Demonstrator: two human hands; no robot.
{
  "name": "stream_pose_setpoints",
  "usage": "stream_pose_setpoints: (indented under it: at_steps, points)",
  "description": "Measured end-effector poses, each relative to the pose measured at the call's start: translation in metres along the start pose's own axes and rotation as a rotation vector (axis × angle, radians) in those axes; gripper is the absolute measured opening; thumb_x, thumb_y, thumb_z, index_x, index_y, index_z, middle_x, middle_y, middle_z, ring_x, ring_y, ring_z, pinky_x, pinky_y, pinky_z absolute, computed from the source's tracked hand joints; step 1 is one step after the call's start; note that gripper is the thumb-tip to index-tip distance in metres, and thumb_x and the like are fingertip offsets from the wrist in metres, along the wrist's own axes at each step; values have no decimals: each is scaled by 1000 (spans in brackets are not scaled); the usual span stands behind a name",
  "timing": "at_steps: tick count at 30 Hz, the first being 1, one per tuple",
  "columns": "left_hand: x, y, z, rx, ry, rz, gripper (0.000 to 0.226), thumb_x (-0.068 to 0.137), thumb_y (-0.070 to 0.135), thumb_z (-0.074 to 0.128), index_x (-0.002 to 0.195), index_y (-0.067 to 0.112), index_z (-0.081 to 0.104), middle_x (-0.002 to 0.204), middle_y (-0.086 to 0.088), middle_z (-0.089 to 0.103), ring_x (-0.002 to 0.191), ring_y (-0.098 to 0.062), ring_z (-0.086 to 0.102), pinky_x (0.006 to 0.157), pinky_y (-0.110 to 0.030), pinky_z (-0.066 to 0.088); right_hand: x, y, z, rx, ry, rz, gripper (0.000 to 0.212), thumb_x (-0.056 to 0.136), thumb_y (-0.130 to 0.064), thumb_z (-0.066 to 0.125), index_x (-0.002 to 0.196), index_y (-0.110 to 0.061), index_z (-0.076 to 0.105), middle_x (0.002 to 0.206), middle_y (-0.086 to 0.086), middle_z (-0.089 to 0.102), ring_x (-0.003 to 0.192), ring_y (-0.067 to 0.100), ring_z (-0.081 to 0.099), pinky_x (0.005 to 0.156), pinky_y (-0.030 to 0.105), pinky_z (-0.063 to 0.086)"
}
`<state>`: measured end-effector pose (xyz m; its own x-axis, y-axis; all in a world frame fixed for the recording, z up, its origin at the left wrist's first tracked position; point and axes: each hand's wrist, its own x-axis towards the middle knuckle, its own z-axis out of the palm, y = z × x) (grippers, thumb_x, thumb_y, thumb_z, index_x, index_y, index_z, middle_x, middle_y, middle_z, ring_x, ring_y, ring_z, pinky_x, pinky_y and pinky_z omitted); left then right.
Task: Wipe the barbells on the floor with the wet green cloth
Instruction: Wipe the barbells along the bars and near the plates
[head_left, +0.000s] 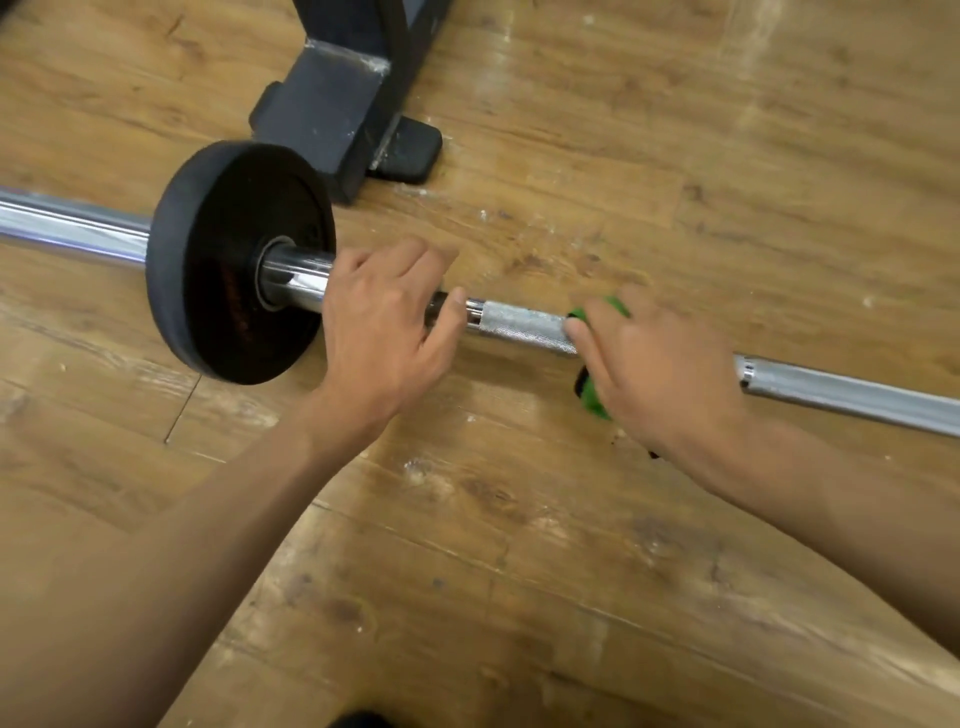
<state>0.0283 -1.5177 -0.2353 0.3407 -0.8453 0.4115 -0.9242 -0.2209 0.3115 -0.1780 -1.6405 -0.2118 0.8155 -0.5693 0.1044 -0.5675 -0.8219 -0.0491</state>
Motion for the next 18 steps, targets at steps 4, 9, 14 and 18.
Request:
stream_pose_setpoints:
  at_steps: [4, 9, 14, 18]
  points:
    - [-27, 1, -14, -2, -76, 45, 53, 102, 35, 44, 139, 2, 61, 134, -16, 66, 122, -27, 61, 98, -42, 37, 13, -30, 7, 71, -89, -125, 54, 106, -48, 22, 125, -18, 63, 100, 11, 64, 72, 41, 65, 57, 39, 41]
    - [-70, 19, -38, 44, -94, 22, 59, 100, 35, 47, 149, 2, 52, 153, -13, 54, 150, -27, 42, 118, -43, 30, -63, 39, -3, 106, -57, -238, 54, 110, -47, 27, 147, -19, 54, 97, 13, 63, 61, 38, 60, 51, 43, 54]
    - [-84, 15, -60, 102, -240, 65, 59, 102, 38, 47, 146, -1, 55, 149, -17, 57, 145, -28, 48, 118, -47, 34, -99, 45, -11, 51, -45, -254, 50, 110, -43, 30, 142, -14, 57, 94, 18, 61, 61, 39, 59, 50, 43, 53]
    - [-89, 14, -71, 113, -332, 109, 53, 104, 39, 46, 137, 1, 63, 136, -16, 67, 131, -30, 61, 113, -48, 37, -82, -42, -2, 47, -24, -158, 44, 103, -41, 36, 111, -15, 72, 83, 11, 61, 51, 33, 57, 46, 29, 33]
